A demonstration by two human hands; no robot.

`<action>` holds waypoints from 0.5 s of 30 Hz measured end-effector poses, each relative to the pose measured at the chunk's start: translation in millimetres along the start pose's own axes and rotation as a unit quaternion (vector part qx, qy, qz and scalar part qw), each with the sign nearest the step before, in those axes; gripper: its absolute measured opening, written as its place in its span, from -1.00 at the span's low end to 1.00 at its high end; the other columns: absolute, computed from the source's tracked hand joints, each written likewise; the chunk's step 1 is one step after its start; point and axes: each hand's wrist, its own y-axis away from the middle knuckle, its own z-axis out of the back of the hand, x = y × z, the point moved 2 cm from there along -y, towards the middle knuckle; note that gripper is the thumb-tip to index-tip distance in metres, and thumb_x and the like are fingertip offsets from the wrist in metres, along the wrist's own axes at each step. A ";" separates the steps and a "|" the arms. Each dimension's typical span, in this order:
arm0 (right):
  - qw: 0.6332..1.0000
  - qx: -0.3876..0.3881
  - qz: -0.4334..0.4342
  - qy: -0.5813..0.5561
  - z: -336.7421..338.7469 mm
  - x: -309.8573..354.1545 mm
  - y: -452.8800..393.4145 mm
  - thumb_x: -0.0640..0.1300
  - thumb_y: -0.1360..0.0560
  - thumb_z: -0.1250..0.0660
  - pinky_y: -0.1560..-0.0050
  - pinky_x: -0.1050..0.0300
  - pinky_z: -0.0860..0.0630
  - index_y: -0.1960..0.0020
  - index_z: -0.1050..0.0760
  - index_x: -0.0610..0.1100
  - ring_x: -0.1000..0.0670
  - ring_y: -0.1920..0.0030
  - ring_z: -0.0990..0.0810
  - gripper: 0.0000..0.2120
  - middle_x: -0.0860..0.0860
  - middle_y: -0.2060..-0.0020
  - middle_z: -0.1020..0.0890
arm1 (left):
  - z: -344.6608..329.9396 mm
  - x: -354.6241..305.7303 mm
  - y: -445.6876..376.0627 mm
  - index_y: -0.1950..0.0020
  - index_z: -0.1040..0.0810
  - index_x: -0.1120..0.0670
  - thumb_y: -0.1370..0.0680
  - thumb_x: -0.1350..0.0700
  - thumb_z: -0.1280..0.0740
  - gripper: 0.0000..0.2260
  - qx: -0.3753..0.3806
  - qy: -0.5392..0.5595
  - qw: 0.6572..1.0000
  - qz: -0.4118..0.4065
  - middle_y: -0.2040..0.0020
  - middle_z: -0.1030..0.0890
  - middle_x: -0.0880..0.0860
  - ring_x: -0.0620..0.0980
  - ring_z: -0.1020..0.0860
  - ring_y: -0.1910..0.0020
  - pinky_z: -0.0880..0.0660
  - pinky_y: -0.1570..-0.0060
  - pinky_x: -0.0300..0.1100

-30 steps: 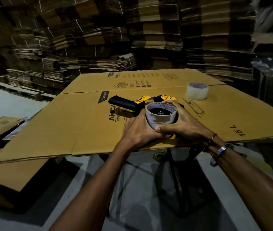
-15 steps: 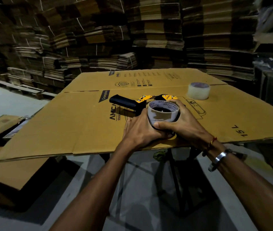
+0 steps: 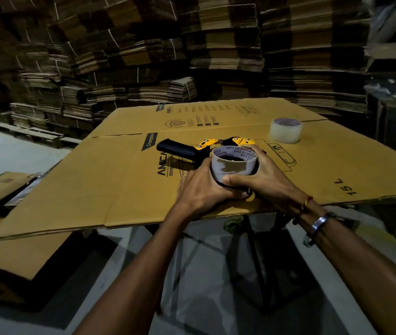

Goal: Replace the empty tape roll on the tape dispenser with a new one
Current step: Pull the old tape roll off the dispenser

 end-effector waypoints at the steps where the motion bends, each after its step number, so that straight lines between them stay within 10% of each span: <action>1: 1.000 -0.007 -0.001 -0.002 -0.8 0.1 0.0 -0.17 -0.33 -0.63 -0.19 0.14 -0.60 -0.37 -0.39 -0.07 0.09 -0.17 -0.67 -0.30 0.04 -0.22 -0.64 | 0.6 -0.6 1.1 -0.29 -0.42 -0.08 -0.12 -0.40 -0.49 -0.17 -0.002 0.006 1.000 0.003 -0.11 -0.63 -0.11 -0.01 -0.59 -0.08 -0.51 -0.12 0.07; 10: 1.000 0.001 -0.022 0.004 -2.6 4.9 4.1 -0.12 -0.33 -0.64 -0.31 0.00 -0.57 -0.42 -0.36 -0.08 0.08 -0.21 -0.65 -0.24 0.03 -0.25 -0.63 | 2.1 -6.2 4.9 -0.28 -0.42 -0.08 -0.22 -0.29 -0.55 -0.28 -0.004 0.013 1.000 -0.011 -0.12 -0.62 -0.09 -0.02 -0.58 -0.06 -0.51 -0.10 -0.01; 15: 0.993 0.008 -0.034 0.111 4.0 23.1 10.1 0.07 -0.32 -0.63 -0.28 0.25 -0.39 -0.65 0.05 0.05 0.10 -0.36 -0.44 0.14 0.09 -0.43 -0.42 | -0.3 -5.7 4.6 -0.32 -0.39 -0.10 -0.21 -0.37 -0.51 -0.22 -0.003 -0.012 1.000 -0.017 -0.17 -0.61 -0.09 -0.01 -0.57 -0.11 -0.50 -0.11 0.00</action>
